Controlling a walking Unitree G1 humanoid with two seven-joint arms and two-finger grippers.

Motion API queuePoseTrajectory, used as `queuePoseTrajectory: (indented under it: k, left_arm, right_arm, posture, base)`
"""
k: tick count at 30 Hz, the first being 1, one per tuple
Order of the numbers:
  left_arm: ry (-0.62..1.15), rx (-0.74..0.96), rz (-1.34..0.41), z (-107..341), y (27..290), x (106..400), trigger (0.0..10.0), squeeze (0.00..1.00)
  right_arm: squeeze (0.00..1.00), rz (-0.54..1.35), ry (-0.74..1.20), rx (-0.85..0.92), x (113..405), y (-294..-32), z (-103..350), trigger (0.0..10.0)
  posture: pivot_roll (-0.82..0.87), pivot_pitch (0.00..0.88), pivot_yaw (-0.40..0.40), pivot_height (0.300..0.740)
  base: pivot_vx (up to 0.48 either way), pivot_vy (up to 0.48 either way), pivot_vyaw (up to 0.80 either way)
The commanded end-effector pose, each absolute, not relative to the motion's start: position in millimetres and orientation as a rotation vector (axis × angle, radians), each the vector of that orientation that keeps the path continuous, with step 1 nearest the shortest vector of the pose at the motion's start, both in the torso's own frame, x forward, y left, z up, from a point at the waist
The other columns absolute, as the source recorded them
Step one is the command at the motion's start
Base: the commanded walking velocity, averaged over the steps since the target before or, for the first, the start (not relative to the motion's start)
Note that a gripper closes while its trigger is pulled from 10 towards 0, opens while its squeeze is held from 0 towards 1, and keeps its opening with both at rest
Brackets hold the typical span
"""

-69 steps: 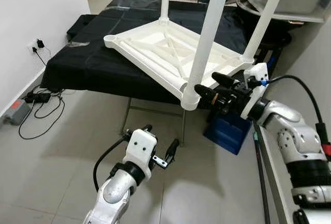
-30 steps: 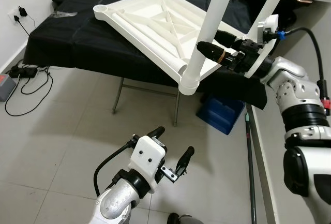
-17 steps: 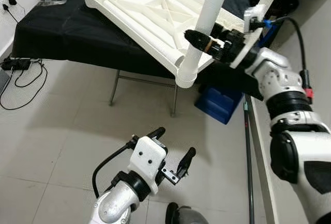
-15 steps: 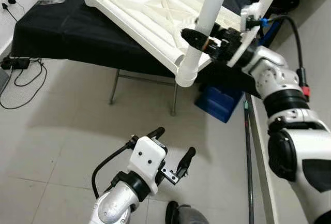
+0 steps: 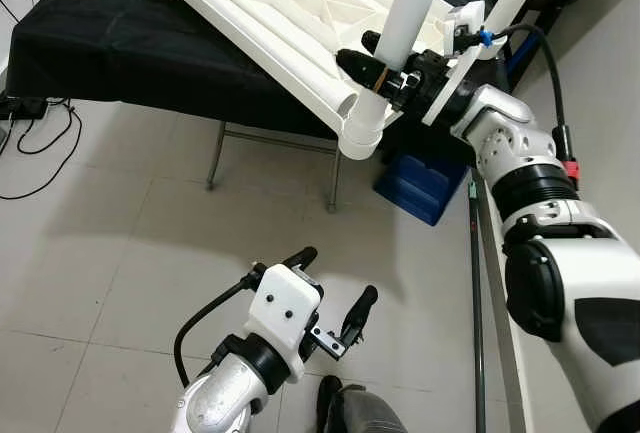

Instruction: Building children table

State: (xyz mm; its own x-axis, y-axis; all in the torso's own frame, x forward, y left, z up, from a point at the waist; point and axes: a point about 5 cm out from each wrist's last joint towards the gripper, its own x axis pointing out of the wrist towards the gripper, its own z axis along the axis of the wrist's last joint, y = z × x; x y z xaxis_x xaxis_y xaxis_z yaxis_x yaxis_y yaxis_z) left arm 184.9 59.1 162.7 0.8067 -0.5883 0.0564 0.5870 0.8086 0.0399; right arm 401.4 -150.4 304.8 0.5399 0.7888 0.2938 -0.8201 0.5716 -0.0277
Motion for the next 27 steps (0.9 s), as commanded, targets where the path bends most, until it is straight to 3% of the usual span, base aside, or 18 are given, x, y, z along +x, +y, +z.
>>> queuePoseTrajectory:
  k: [1,15,27]
  left_arm:
    - [-0.047,0.029,-0.641,160,57,181,10.0,0.0]
    - [-0.046,0.036,-0.635,159,57,183,10.0,0.0]
    - [-0.05,0.041,-0.631,158,57,186,10.0,0.0]
  right_arm:
    - [0.0,0.923,-0.297,0.123,403,-153,305,0.0]
    - [0.0,0.764,-0.314,0.094,408,-150,305,0.0]
    - [0.0,0.433,-0.272,0.057,417,-123,292,0.0]
  posture:
    - [0.15,0.303,-0.144,0.74]
    - [0.14,0.292,-0.143,0.74]
    - [0.13,0.275,-0.15,0.74]
  base:
    - [0.0,0.0,0.0]
    - [0.0,0.0,0.0]
    - [0.0,0.0,0.0]
